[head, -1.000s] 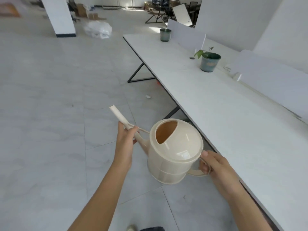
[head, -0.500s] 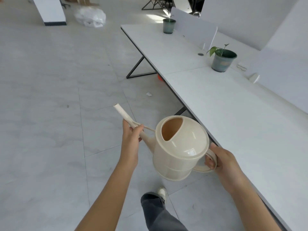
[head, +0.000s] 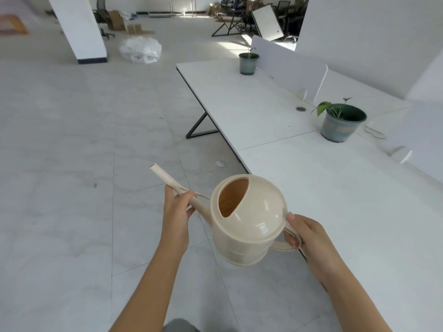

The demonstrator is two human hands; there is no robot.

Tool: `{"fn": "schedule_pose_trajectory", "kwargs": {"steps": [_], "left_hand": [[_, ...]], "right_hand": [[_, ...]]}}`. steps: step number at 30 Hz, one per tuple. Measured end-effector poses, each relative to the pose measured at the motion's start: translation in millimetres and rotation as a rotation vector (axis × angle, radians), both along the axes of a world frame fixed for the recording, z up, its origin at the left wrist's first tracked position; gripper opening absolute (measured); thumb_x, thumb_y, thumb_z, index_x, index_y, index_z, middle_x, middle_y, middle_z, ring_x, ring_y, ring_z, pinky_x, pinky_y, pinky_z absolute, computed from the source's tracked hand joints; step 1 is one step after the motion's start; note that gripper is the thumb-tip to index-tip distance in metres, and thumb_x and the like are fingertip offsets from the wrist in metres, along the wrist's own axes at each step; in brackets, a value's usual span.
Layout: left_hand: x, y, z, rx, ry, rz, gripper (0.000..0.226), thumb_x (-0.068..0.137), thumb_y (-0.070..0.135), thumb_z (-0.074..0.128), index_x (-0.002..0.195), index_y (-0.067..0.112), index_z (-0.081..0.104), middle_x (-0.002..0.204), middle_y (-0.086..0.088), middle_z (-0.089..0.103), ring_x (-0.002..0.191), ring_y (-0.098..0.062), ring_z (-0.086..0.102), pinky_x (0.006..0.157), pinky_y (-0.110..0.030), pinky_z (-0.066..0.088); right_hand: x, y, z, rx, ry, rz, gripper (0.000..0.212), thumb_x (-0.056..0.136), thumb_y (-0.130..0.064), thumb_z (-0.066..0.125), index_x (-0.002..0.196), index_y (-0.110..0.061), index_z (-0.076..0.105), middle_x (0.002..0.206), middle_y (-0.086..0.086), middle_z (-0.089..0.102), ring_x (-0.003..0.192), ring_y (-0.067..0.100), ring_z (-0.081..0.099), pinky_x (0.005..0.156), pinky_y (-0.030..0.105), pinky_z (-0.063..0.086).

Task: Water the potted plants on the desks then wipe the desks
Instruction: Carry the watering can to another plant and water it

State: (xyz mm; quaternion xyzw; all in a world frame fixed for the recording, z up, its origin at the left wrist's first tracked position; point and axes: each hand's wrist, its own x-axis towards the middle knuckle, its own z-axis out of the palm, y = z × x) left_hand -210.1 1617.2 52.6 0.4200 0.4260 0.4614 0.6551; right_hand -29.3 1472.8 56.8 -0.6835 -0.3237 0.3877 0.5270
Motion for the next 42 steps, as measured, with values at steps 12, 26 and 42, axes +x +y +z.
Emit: {"fn": "schedule_pose_trajectory", "kwargs": {"steps": [12,26,42], "left_hand": [[76.3,184.7,-18.8,0.034,-0.041,-0.263,0.024,0.092,0.007,0.044,0.112,0.020,0.047,0.089,-0.003,0.049,0.096,-0.021,0.051,0.098,-0.039,0.042],[172.7,314.2,-34.0,-0.025,-0.145,-0.675,0.046,0.073,0.018,0.049,0.119,0.017,0.048,0.087,0.004,0.050,0.090,-0.017,0.048,0.084,-0.030,0.039],[327.6,330.8,-29.4,0.005,-0.121,-0.912,0.066,0.072,0.020,0.053,0.136,0.025,0.038,0.105,0.000,0.050,0.114,-0.018,0.046,0.105,-0.041,0.035]], "right_hand": [[39.0,148.9,-10.0,-0.042,-0.017,-0.186,0.049,0.061,-0.057,0.053,0.052,-0.013,0.033,0.048,-0.001,0.031,0.050,0.014,0.026,0.059,0.032,0.019],[43.1,238.4,-3.6,-0.132,0.028,-0.611,0.050,0.060,-0.056,0.052,0.054,-0.011,0.032,0.049,-0.001,0.031,0.051,0.014,0.027,0.057,0.031,0.020],[164.4,246.3,-15.3,-0.025,0.077,-0.794,0.045,0.060,-0.055,0.052,0.050,-0.017,0.032,0.048,-0.004,0.032,0.050,0.013,0.027,0.058,0.031,0.020]]}}
